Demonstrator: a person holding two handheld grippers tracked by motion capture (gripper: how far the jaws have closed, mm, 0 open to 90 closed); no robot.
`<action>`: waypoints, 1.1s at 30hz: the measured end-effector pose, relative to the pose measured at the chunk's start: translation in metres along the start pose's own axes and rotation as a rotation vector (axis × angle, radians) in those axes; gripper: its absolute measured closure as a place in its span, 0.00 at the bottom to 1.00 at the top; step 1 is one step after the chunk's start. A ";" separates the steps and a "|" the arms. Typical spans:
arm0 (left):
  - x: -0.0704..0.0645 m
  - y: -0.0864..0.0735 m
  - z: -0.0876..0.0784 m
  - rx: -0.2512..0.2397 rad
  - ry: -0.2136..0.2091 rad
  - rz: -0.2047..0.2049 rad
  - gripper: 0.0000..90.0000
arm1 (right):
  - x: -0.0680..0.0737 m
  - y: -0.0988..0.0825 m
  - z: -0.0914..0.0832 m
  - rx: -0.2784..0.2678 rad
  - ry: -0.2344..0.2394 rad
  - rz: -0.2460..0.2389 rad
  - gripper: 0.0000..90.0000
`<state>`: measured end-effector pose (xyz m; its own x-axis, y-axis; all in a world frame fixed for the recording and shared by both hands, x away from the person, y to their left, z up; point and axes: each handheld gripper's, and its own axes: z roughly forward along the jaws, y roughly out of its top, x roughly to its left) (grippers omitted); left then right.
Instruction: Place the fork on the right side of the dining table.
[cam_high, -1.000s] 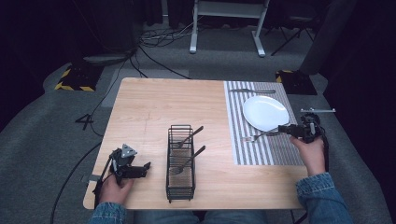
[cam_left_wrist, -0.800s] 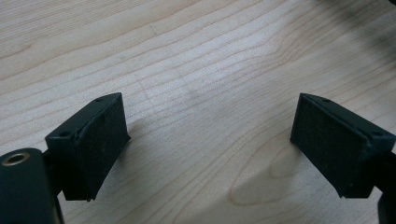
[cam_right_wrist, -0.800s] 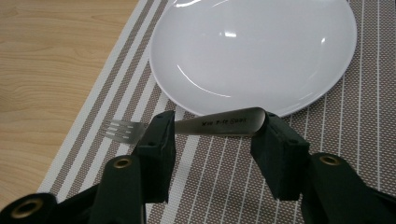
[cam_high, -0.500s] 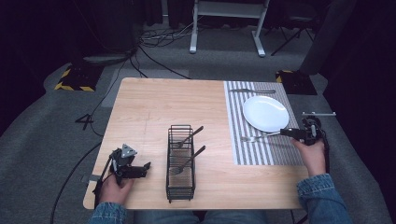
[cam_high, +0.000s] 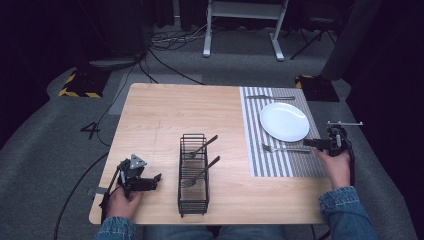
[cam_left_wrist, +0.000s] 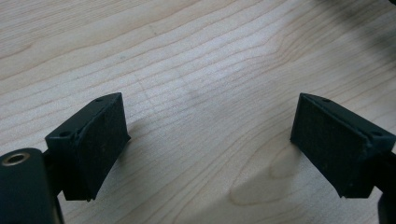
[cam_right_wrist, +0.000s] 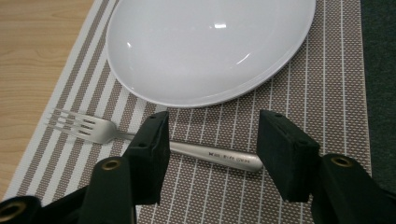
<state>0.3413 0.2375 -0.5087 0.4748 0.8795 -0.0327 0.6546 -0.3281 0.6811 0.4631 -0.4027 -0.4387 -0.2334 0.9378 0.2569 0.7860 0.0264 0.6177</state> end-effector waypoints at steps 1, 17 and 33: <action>0.000 0.000 0.000 0.000 0.000 0.000 0.12 | 0.000 -0.001 -0.001 -0.010 0.004 -0.004 0.48; 0.000 0.000 0.000 0.000 0.000 0.000 0.12 | 0.030 -0.001 -0.032 -0.092 0.060 -0.137 0.45; 0.000 0.000 0.000 0.001 -0.001 -0.002 0.12 | 0.092 -0.005 -0.071 -0.132 0.169 -0.307 0.44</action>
<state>0.3411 0.2374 -0.5087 0.4740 0.8799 -0.0347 0.6559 -0.3265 0.6806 0.3973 -0.3414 -0.3652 -0.5469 0.8223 0.1574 0.5865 0.2421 0.7729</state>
